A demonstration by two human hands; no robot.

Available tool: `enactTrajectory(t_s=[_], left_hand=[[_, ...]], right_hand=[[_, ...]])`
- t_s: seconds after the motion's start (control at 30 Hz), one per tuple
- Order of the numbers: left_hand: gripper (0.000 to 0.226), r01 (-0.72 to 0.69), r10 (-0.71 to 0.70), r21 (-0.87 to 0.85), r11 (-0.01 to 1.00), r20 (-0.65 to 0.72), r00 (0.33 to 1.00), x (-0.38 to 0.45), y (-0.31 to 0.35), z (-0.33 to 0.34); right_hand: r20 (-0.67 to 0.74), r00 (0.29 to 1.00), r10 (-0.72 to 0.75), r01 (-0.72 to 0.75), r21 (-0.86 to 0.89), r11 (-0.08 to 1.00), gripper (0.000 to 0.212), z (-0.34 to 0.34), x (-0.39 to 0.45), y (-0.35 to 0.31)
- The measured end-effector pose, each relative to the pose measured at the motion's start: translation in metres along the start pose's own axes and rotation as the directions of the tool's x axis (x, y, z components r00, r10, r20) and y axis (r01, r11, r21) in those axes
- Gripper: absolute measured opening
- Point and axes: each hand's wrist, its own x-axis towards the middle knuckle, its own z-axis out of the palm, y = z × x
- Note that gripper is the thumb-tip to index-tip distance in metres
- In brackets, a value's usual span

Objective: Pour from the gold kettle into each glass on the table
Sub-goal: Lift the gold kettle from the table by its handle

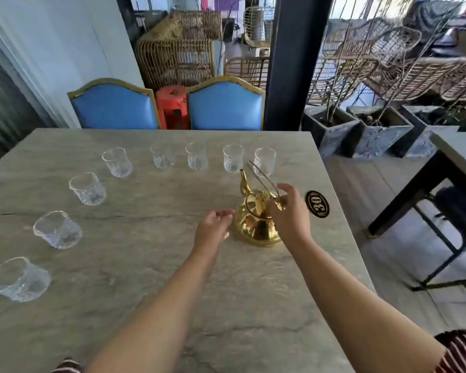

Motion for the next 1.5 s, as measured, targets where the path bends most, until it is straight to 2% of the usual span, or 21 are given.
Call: enactTrajectory(t_s=[0.07, 0.13, 0.2, 0.33, 0.4, 0.6, 0.7, 0.87, 1.0, 1.1, 1.27, 1.5], left_hand=[[0.012, -0.029, 0.037, 0.147, 0.989, -0.054, 0.998, 0.011, -0.005, 0.005], [0.012, -0.033, 0.038, 0.166, 0.986, -0.028, 0.999, 0.019, -0.013, 0.011], [0.028, -0.027, 0.024, 0.14, 0.99, 0.02, 0.999, 0.028, -0.017, 0.016], [0.076, 0.039, -0.059, 0.143, 0.989, 0.137, 0.989, 0.045, -0.025, 0.019], [0.084, 0.064, -0.089, 0.141, 0.988, 0.178, 0.98, 0.049, -0.027, 0.02], [0.078, 0.03, -0.05, 0.126, 0.992, 0.156, 0.986, 0.055, -0.03, 0.023], [0.074, -0.04, 0.016, 0.154, 0.987, 0.151, 0.988, 0.054, -0.023, 0.025], [0.05, -0.189, 0.153, 0.153, 0.97, 0.22, 0.963, 0.054, 0.012, 0.038], [0.051, -0.285, 0.203, 0.199, 0.937, 0.355, 0.913, 0.054, 0.039, 0.051], [0.06, -0.229, 0.118, 0.237, 0.944, 0.407, 0.906, 0.058, 0.053, 0.057], [0.063, -0.23, 0.061, 0.291, 0.929, 0.492, 0.869, 0.07, 0.073, 0.064], [0.052, -0.072, -0.037, 0.227, 0.971, 0.442, 0.896, 0.093, 0.069, 0.071]], right_hand=[[0.014, 0.999, 0.045, -0.045, 0.033, 0.998, 0.03, 0.003, 0.005, 0.001], [0.032, 0.997, 0.068, -0.07, 0.056, 0.996, 0.023, 0.007, 0.008, 0.008], [0.041, 0.996, 0.073, -0.077, 0.094, 0.993, 0.017, 0.01, 0.01, 0.01], [0.06, 0.995, 0.079, -0.088, 0.176, 0.98, 0.015, 0.014, 0.01, 0.013], [0.085, 0.993, 0.083, -0.1, 0.221, 0.97, 0.015, 0.018, 0.013, 0.013], [0.062, 0.986, 0.153, -0.165, 0.362, 0.917, 0.01, 0.024, 0.015, 0.008], [0.009, 0.985, 0.17, -0.158, 0.407, 0.9, 0.009, 0.02, 0.023, 0.005], [-0.067, 0.993, 0.099, -0.068, 0.366, 0.928, 0.011, -0.002, 0.048, -0.023], [-0.094, 0.996, 0.007, 0.019, 0.271, 0.962, 0.025, -0.017, 0.073, -0.044], [-0.079, 0.996, -0.033, 0.047, 0.182, 0.982, 0.031, -0.026, 0.087, -0.057], [-0.105, 0.994, -0.024, 0.031, 0.06, 0.998, 0.026, -0.031, 0.109, -0.066], [-0.113, 0.993, 0.023, -0.03, -0.062, 0.998, 0.026, -0.018, 0.138, -0.07]])
